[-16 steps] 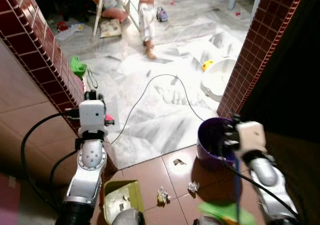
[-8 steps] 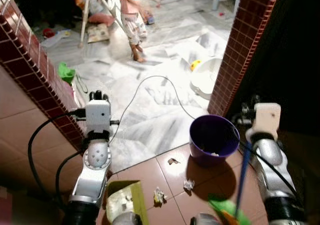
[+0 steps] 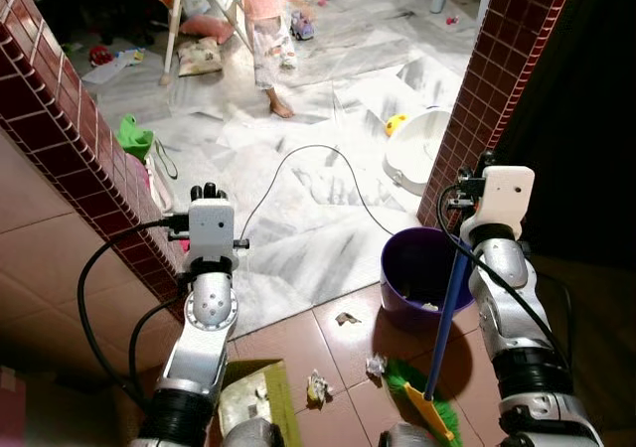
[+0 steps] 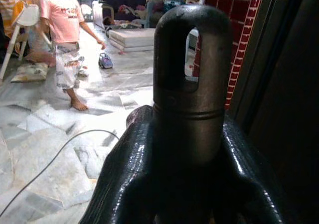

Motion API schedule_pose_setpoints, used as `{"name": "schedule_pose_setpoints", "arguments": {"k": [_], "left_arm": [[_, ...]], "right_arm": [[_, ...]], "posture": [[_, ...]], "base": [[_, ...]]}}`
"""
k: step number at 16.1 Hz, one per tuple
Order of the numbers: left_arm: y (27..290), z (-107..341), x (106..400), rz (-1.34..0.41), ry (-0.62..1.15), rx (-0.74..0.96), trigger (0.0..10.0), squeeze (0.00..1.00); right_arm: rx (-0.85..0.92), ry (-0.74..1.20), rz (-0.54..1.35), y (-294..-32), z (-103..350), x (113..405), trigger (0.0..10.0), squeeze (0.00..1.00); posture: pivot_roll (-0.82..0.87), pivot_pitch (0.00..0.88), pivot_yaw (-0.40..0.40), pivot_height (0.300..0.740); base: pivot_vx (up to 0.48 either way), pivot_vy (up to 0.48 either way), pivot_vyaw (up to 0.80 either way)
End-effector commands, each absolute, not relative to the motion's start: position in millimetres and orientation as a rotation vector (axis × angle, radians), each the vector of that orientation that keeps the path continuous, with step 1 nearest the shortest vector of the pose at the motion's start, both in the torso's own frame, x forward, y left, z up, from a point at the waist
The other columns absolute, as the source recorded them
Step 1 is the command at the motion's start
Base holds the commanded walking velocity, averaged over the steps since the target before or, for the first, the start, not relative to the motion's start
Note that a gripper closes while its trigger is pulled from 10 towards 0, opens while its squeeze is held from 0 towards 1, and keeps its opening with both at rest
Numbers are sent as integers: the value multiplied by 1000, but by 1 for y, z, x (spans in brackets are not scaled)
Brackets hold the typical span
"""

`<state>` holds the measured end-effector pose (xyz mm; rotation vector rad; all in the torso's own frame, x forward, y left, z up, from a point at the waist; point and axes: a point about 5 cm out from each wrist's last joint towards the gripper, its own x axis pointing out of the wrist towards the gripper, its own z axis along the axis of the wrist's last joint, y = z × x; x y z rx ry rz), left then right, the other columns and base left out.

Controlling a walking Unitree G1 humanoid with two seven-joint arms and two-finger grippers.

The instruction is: Sweep floor

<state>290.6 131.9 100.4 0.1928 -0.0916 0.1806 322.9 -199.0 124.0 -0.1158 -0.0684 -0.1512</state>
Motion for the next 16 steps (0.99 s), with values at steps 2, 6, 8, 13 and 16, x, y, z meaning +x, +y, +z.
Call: {"name": "schedule_pose_setpoints", "arguments": {"k": [2, 6, 8, 13, 16], "left_arm": [[128, 111, 296, 175, -151, 173, 10000, 0], [125, 111, 297, 168, -147, 197, 10000, 0], [124, 111, 298, 167, -143, 188, 10000, 0], [123, 112, 300, 158, -146, 184, 10000, 0], [124, 111, 300, 158, -146, 189, 10000, 0]], "right_arm": [[-78, -130, -101, -185, 136, 329, 10000, 0], [-97, -137, -41, -174, 134, 325, 10000, 0], [-94, -133, -30, -171, 132, 325, 10000, 0], [-103, -136, -26, -172, 132, 326, 10000, 0], [-105, -135, -31, -173, 131, 326, 10000, 0]], "posture": [[-140, 0, 72, 740], [-141, 0, 69, 740], [-143, 0, 69, 740], [-143, 0, 71, 740], [-141, 0, 73, 740]], "base": [[0, 0, 0], [0, 0, 520], [0, 0, 622], [0, -144, -94], [0, -160, 0]]}}
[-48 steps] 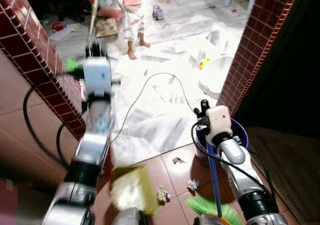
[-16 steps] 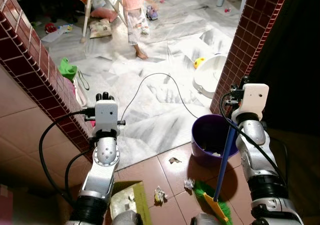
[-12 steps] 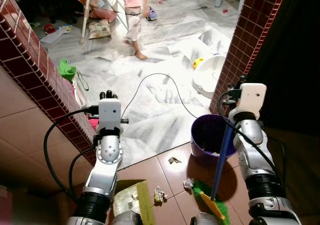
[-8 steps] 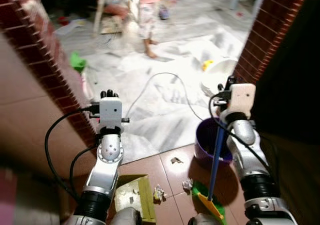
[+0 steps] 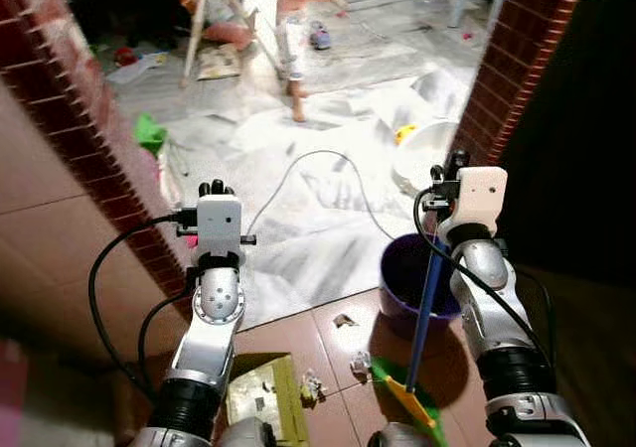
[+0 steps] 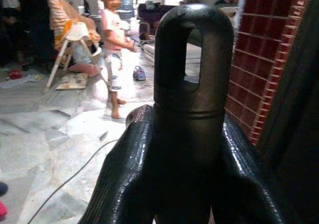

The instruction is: Sweep floor

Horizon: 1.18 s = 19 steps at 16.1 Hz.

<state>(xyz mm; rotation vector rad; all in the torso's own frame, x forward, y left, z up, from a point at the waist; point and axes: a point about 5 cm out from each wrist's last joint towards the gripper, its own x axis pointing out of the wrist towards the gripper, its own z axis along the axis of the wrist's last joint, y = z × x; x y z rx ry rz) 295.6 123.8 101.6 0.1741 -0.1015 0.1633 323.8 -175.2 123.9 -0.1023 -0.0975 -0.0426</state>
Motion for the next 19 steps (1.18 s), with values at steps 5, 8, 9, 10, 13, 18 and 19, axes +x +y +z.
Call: {"name": "schedule_pose_setpoints", "arguments": {"k": [5, 8, 9, 10, 13, 18, 19], "left_arm": [[125, 112, 301, 162, -149, 193, 10000, 0], [125, 112, 300, 163, -149, 191, 10000, 0], [125, 112, 301, 161, -149, 192, 10000, 0], [125, 112, 301, 163, -148, 193, 10000, 0], [127, 113, 301, 191, -158, 195, 10000, 0], [136, 110, 301, 262, -142, 226, 10000, 0], [138, 111, 300, 279, -143, 238, 10000, 0]], "right_arm": [[-108, -135, -22, -173, 131, 327, 10000, 0], [-105, -133, -16, -172, 130, 326, 10000, 0], [-105, -131, -13, -172, 129, 326, 10000, 0], [-106, -130, -12, -172, 129, 326, 10000, 0], [-107, -130, -12, -172, 129, 325, 10000, 0], [-116, -129, -20, -175, 129, 327, 10000, 0], [-118, -128, -22, -176, 129, 327, 10000, 0]], "posture": [[-139, 0, 72, 740], [-140, 0, 73, 740], [-141, 0, 74, 740], [-141, 0, 74, 740], [-146, 0, 75, 740], [-143, 0, 71, 740], [-143, 0, 70, 740]], "base": [[0, -343, 0], [0, -381, 0], [0, -375, 0], [0, -281, 0], [0, -92, 0], [0, 0, 0], [0, 0, 0]]}}
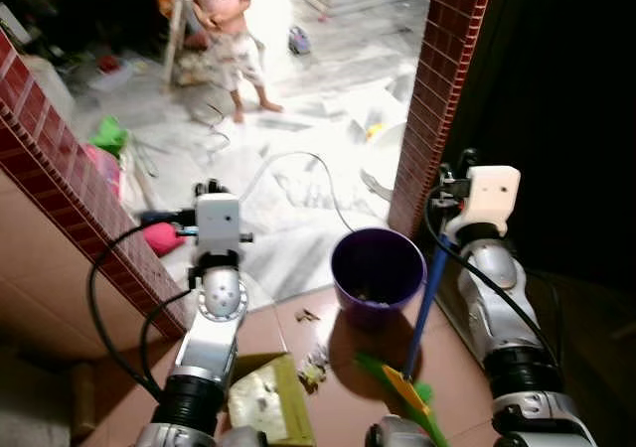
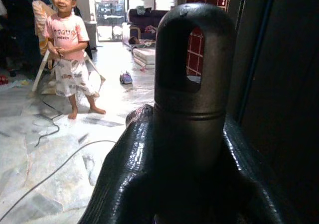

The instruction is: Sweep floor

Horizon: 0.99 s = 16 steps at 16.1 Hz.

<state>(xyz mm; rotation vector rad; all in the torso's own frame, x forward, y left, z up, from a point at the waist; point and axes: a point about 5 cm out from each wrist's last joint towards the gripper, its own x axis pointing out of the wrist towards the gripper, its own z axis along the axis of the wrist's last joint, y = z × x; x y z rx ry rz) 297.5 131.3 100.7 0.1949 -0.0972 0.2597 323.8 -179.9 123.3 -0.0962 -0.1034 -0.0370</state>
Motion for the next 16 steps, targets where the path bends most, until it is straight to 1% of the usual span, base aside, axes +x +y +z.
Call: {"name": "schedule_pose_setpoints", "arguments": {"k": [1, 4, 6, 8, 10, 12, 16], "left_arm": [[141, 111, 301, 303, -141, 257, 10000, 0], [146, 108, 302, 342, -123, 267, 10000, 0], [145, 107, 303, 342, -113, 253, 10000, 0], [141, 105, 307, 327, -103, 208, 10000, 0], [135, 113, 313, 340, -130, 217, 10000, 0], [128, 118, 319, 312, -152, 185, 10000, 0], [123, 118, 329, 284, -152, 197, 10000, 0]], "right_arm": [[-117, -127, -22, -176, 129, 327, 10000, 0], [-118, -127, -23, -176, 130, 329, 10000, 0], [-113, -136, -40, -176, 136, 337, 10000, 0], [-83, -157, -31, -168, 146, 348, 10000, 0], [-19, -175, -6, -155, 158, 358, 10000, 0], [-9, -194, 26, -148, 162, 361, 10000, 0], [31, -190, 38, -143, 160, 361, 10000, 0]], "posture": [[-143, 0, 69, 740], [-143, 0, 69, 740], [-140, 0, 62, 740], [-131, 0, 52, 740], [-125, 0, 48, 740], [-115, 0, 44, 740], [-127, 0, 45, 740]], "base": [[0, 0, 0], [0, 0, 0], [0, 0, 0], [0, 0, 0], [0, 0, 0], [0, 0, 0], [0, 0, 0]]}}
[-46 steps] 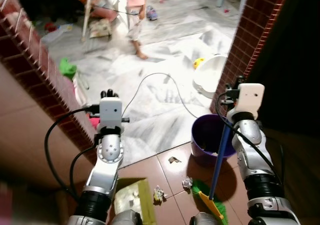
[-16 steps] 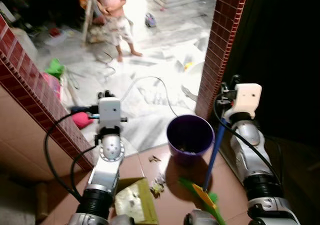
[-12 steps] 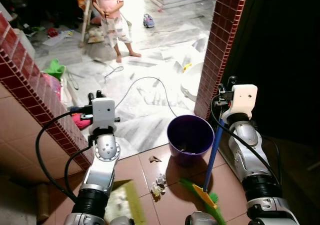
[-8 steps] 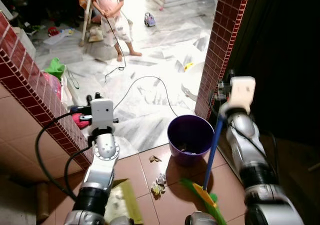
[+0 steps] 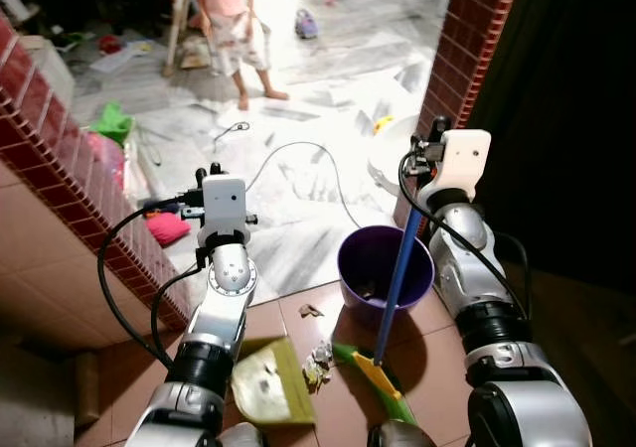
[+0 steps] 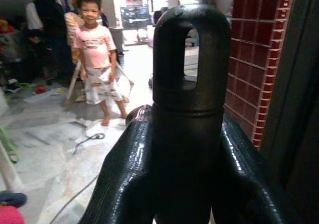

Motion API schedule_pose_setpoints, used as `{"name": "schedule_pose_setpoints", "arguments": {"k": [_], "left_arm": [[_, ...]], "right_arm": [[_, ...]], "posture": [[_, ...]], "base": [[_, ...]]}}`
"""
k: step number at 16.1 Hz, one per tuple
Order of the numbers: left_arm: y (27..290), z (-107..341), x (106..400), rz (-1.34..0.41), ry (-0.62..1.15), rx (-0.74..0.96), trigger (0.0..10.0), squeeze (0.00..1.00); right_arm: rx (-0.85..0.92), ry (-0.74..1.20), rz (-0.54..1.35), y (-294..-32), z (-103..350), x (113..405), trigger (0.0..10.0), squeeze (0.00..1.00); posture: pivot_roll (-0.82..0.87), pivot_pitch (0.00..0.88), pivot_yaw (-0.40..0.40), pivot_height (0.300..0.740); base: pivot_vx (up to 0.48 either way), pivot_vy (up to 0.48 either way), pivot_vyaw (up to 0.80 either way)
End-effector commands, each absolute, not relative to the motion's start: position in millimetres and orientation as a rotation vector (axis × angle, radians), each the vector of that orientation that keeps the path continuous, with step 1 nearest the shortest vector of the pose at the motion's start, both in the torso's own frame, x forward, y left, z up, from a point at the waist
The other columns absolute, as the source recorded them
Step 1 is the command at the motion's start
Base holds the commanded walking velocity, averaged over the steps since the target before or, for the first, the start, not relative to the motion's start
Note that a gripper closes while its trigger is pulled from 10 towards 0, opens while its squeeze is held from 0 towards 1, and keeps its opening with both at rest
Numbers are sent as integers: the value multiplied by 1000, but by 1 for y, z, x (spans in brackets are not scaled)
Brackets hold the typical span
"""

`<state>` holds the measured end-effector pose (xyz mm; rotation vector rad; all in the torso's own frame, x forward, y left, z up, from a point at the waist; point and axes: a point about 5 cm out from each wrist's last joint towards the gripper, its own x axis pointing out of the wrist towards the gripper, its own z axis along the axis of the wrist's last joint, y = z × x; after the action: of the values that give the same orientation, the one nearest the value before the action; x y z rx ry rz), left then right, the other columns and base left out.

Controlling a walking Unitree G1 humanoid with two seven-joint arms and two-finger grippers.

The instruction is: Sweep floor

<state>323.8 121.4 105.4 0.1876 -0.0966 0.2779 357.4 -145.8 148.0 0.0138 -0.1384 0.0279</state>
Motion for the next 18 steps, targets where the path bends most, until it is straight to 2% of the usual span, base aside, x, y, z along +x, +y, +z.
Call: {"name": "schedule_pose_setpoints", "arguments": {"k": [1, 8, 12, 15, 18], "left_arm": [[123, 120, 332, 287, -153, 195, 10000, 0], [110, 111, 340, 279, -96, 118, 10000, 0], [98, 100, 339, 226, -40, 21, 10000, 0], [99, 96, 340, 231, -16, -3, 10000, 0], [102, 96, 343, 233, -7, -62, 10000, 0]], "right_arm": [[32, -193, 40, -142, 161, 361, 10000, 0], [168, -205, 150, -117, 167, 355, 10000, 0], [248, -149, 191, -116, 163, 353, 10000, 0], [267, -117, 223, -119, 162, 354, 10000, 0], [316, -39, 355, -119, 158, 348, 10000, 0]], "posture": [[-135, 1, 47, 740], [-160, 0, 44, 740], [-167, 0, 44, 740], [-176, 0, 46, 740], [-192, 0, 48, 740]], "base": [[0, 0, 0], [0, 0, 0], [0, 0, 0], [0, 0, 0], [0, 0, 0]]}}
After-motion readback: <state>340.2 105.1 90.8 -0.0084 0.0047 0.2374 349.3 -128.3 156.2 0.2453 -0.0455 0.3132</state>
